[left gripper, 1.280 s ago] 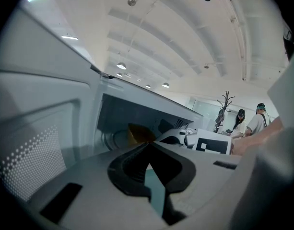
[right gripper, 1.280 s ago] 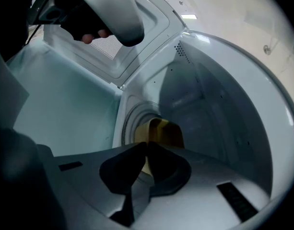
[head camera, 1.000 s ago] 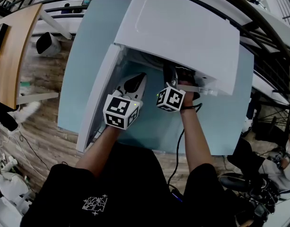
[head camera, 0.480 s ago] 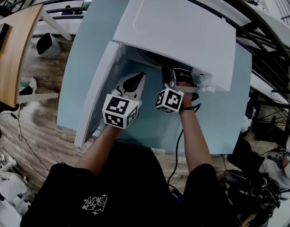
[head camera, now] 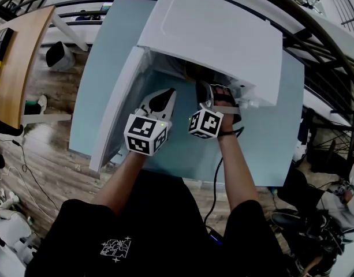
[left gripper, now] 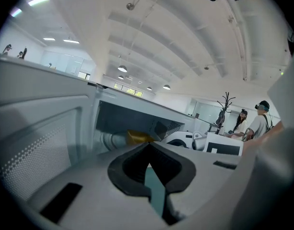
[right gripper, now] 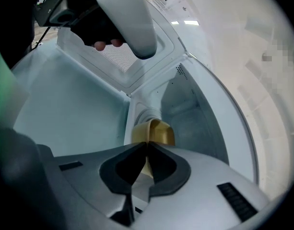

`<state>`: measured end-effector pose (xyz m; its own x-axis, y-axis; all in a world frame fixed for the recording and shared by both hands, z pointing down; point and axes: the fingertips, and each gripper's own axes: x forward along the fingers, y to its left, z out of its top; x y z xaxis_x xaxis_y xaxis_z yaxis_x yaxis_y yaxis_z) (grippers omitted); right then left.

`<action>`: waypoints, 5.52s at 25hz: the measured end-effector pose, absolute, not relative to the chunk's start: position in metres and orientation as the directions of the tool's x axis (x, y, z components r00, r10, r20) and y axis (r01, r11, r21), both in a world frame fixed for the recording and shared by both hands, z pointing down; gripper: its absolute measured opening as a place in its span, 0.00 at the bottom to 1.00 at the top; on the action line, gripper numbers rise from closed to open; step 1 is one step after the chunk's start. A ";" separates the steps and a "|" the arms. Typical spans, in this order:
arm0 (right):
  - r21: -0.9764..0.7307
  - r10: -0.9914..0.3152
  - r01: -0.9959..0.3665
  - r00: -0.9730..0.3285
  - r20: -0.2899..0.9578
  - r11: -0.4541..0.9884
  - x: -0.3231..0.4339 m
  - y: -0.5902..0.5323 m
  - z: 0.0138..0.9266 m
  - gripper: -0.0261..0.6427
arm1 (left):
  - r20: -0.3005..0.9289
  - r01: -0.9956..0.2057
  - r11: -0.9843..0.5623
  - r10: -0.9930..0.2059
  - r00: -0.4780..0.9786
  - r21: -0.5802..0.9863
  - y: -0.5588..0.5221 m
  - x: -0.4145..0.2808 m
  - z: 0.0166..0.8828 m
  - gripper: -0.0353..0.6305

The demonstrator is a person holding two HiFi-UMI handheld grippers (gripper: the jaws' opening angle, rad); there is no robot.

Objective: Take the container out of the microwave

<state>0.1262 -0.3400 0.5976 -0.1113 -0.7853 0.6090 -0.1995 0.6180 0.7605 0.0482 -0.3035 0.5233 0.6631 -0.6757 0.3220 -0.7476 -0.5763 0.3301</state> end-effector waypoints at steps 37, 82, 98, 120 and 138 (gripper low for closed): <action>0.797 -0.810 -0.149 -0.136 0.570 0.586 0.120 -0.250 0.575 0.07 | 0.307 -0.766 -0.579 -0.702 0.642 0.278 -0.227 0.044 0.500 0.06; 0.751 -0.763 -0.134 -0.113 0.636 0.646 0.118 -0.203 0.631 0.07 | 0.361 -0.778 -0.568 -0.690 0.628 0.268 -0.187 0.023 0.531 0.06; 0.737 -0.747 -0.124 -0.117 0.654 0.664 0.116 -0.188 0.652 0.07 | 0.395 -0.780 -0.570 -0.675 0.624 0.259 -0.172 0.026 0.551 0.06; 0.703 -0.717 -0.141 -0.124 0.686 0.697 0.126 -0.147 0.663 0.07 | 0.401 -0.782 -0.571 -0.673 0.621 0.250 -0.142 0.033 0.548 0.06; 0.658 -0.677 -0.162 -0.143 0.722 0.735 0.126 -0.101 0.675 0.07 | 0.427 -0.788 -0.565 -0.667 0.610 0.243 -0.105 0.034 0.548 0.06</action>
<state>0.1257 -0.1006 0.6748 -0.1427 -0.6772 0.7218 -0.1624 0.7354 0.6578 0.0336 -0.1050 0.5484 0.6103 -0.6669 0.4275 -0.7882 -0.5654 0.2431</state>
